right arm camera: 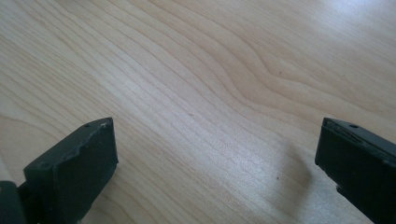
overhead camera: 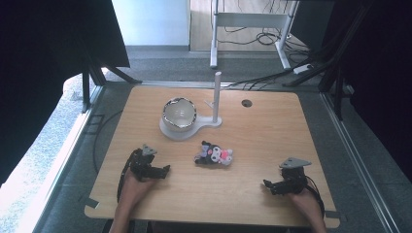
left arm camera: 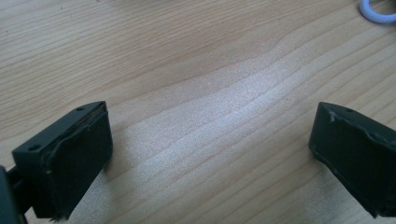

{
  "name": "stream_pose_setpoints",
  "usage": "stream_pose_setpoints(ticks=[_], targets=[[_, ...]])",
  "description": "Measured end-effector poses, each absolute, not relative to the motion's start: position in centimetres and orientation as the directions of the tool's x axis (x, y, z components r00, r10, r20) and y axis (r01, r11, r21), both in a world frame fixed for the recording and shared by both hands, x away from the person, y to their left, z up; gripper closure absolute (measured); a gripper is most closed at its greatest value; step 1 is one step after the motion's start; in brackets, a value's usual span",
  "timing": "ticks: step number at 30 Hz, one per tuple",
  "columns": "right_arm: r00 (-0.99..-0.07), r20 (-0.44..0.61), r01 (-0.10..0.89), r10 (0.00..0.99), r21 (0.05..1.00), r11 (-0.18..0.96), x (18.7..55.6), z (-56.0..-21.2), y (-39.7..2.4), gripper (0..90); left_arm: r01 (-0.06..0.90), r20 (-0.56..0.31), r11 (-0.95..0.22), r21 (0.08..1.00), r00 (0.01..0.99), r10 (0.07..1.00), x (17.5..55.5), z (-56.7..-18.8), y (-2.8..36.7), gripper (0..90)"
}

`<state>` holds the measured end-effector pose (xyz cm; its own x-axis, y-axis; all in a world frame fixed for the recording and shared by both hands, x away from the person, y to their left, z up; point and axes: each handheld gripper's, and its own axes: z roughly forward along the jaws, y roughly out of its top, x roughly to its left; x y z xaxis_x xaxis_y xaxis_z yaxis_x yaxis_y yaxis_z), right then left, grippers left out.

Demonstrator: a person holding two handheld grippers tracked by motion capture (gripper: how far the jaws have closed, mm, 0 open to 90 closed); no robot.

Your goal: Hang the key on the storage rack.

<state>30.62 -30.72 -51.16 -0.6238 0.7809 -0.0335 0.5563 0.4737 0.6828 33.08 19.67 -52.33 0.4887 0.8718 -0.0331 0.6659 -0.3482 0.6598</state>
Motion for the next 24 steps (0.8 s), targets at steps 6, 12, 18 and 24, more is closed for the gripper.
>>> stream_pose_setpoints(ticks=[6,12,18,24], targets=[[-0.640,-0.014,0.554,0.768,0.684,0.475,30.7,-50.6,-30.7,0.0,0.666,-0.033,-0.348,0.660,0.488,0.872,33.1,-52.3,19.7,0.0],[-0.650,-0.023,0.545,0.760,0.683,0.486,30.9,-50.2,-30.4,0.0,0.666,-0.033,-0.348,0.660,0.488,0.872,33.1,-52.3,19.7,0.0],[-0.659,-0.038,0.538,0.751,0.675,0.505,31.3,-49.9,-30.1,0.0,0.666,-0.033,-0.348,0.660,0.488,0.872,33.1,-52.3,19.7,0.0],[-0.674,-0.033,0.530,0.738,0.674,0.515,31.6,-49.5,-29.8,0.0,0.666,-0.033,-0.348,0.660,0.488,0.872,33.1,-52.3,19.7,0.0]])
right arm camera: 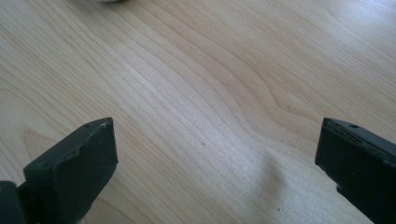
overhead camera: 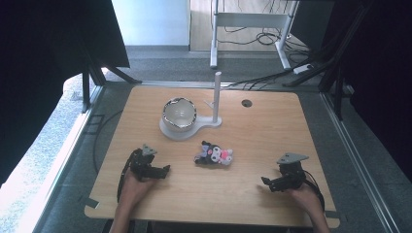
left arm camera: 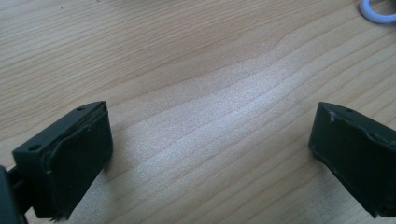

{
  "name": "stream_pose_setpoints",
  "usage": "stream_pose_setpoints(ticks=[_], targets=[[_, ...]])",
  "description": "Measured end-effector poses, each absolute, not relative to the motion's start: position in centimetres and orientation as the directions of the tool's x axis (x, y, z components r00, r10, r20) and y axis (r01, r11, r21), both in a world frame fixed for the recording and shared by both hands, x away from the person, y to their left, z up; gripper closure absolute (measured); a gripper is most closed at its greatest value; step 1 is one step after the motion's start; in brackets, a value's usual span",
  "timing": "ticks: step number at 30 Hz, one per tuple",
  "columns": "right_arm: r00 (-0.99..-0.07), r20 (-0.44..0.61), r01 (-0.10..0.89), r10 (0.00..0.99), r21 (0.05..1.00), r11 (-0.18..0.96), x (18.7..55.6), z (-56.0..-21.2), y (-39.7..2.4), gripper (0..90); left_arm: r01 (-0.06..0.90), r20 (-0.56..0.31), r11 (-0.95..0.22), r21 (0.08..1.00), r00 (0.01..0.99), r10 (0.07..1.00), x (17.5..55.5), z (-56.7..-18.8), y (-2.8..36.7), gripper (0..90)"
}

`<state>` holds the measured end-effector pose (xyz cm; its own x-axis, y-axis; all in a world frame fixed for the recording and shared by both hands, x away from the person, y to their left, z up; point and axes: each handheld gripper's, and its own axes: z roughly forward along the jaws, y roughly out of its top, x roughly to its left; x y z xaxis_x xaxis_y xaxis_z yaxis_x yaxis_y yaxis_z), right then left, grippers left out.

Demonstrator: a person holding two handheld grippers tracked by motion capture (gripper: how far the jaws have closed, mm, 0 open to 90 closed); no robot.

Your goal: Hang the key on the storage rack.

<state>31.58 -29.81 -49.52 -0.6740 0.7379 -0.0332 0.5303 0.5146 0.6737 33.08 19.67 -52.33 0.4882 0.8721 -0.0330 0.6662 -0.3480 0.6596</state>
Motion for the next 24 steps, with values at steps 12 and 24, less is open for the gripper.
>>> stream_pose_setpoints(ticks=[12,24], targets=[[-0.710,0.028,0.534,0.704,0.673,0.512,32.7,-48.5,-28.5,0.0,0.666,-0.033,-0.348,0.660,0.488,0.872,33.1,-52.3,19.7,0.0],[-0.747,0.008,0.516,0.665,0.639,0.571,34.0,-47.9,-26.8,0.0,0.666,-0.033,-0.348,0.660,0.488,0.872,33.1,-52.3,19.7,0.0]])
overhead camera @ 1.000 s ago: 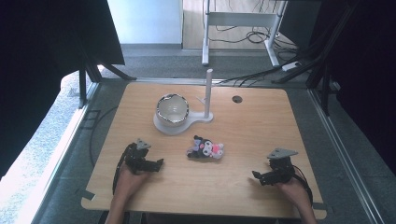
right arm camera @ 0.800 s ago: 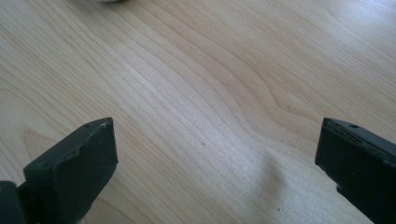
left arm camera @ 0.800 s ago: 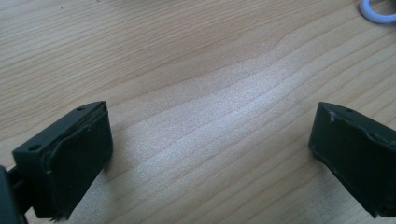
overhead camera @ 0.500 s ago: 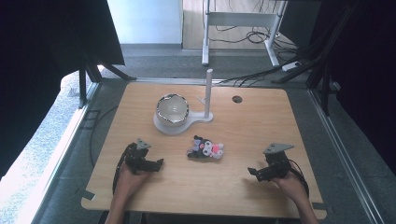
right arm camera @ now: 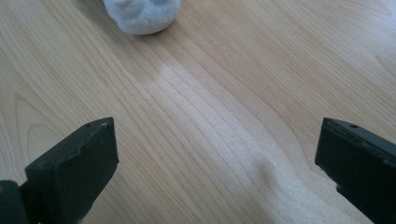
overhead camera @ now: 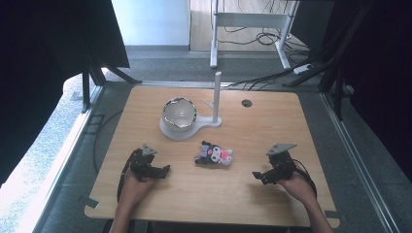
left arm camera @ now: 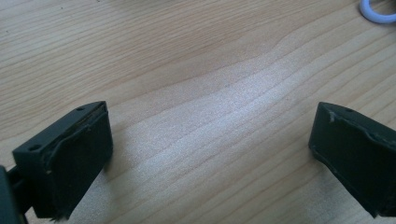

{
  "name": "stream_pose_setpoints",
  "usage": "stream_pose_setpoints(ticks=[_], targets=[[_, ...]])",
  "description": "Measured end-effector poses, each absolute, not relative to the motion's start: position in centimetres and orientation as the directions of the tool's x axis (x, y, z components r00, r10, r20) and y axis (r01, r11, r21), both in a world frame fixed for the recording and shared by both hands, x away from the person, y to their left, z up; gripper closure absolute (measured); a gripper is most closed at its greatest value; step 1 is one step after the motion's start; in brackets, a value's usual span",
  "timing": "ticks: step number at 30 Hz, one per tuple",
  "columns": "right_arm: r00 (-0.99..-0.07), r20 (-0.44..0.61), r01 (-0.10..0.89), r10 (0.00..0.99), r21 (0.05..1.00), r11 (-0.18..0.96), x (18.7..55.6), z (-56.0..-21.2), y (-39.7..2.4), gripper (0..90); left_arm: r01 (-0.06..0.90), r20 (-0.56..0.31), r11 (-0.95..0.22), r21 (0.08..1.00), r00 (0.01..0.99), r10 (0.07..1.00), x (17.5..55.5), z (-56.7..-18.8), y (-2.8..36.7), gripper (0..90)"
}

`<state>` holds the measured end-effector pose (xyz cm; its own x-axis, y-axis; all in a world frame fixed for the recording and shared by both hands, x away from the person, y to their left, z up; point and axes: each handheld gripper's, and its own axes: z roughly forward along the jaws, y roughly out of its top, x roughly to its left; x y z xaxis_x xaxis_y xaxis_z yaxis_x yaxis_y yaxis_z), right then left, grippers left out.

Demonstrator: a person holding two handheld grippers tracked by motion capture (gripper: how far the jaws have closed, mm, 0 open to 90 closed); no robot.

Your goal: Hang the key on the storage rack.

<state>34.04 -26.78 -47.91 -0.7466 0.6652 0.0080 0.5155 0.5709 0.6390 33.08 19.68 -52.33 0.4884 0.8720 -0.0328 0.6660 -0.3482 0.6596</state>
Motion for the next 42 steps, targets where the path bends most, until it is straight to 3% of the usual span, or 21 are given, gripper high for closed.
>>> stream_pose_setpoints(ticks=[42], targets=[[-0.887,-0.057,0.378,0.458,0.480,0.792,39.3,-45.6,-17.9,4.0,0.665,-0.031,-0.352,0.659,0.491,0.870,33.1,-52.3,19.7,0.0]])
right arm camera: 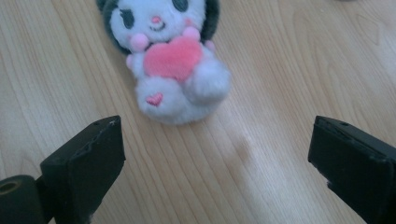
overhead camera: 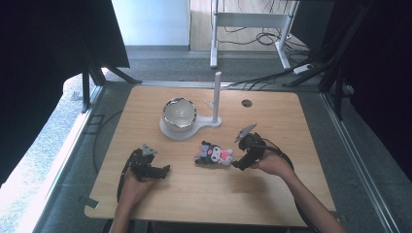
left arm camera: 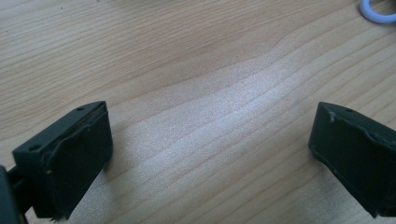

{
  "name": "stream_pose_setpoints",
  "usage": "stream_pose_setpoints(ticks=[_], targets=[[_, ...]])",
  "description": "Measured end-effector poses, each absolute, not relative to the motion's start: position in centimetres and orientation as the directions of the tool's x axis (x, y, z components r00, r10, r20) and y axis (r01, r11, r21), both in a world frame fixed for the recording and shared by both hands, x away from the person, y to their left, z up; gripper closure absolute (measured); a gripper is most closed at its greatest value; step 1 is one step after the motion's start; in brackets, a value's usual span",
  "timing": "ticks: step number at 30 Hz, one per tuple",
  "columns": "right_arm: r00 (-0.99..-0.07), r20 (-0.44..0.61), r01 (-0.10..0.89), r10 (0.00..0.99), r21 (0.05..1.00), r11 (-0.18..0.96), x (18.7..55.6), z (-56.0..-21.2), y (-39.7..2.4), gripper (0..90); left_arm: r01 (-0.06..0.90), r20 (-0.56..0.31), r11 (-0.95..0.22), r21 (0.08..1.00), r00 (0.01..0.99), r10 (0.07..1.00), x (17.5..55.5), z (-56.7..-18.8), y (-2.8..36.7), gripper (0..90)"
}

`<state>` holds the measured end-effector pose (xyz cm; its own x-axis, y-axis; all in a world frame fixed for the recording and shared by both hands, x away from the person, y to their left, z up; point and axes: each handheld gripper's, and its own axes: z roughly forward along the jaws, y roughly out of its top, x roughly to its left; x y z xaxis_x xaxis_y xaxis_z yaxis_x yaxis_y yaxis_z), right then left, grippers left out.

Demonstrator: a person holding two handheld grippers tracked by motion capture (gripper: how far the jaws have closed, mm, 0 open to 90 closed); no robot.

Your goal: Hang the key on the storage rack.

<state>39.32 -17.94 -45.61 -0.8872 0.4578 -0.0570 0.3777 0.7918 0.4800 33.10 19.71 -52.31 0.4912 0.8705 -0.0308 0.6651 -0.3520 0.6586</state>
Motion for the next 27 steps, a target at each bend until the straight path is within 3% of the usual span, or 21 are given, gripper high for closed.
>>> stream_pose_setpoints(ticks=[23,27], targets=[[-0.949,-0.046,0.275,0.313,0.369,0.888,41.0,-47.1,-11.5,14.6,0.666,-0.033,-0.349,0.659,0.489,0.872,33.1,-52.3,19.7,0.0],[-0.953,-0.051,0.263,0.298,0.343,0.902,41.4,-47.6,-10.5,19.6,0.667,-0.033,-0.349,0.659,0.489,0.871,33.1,-52.3,19.7,0.0]])
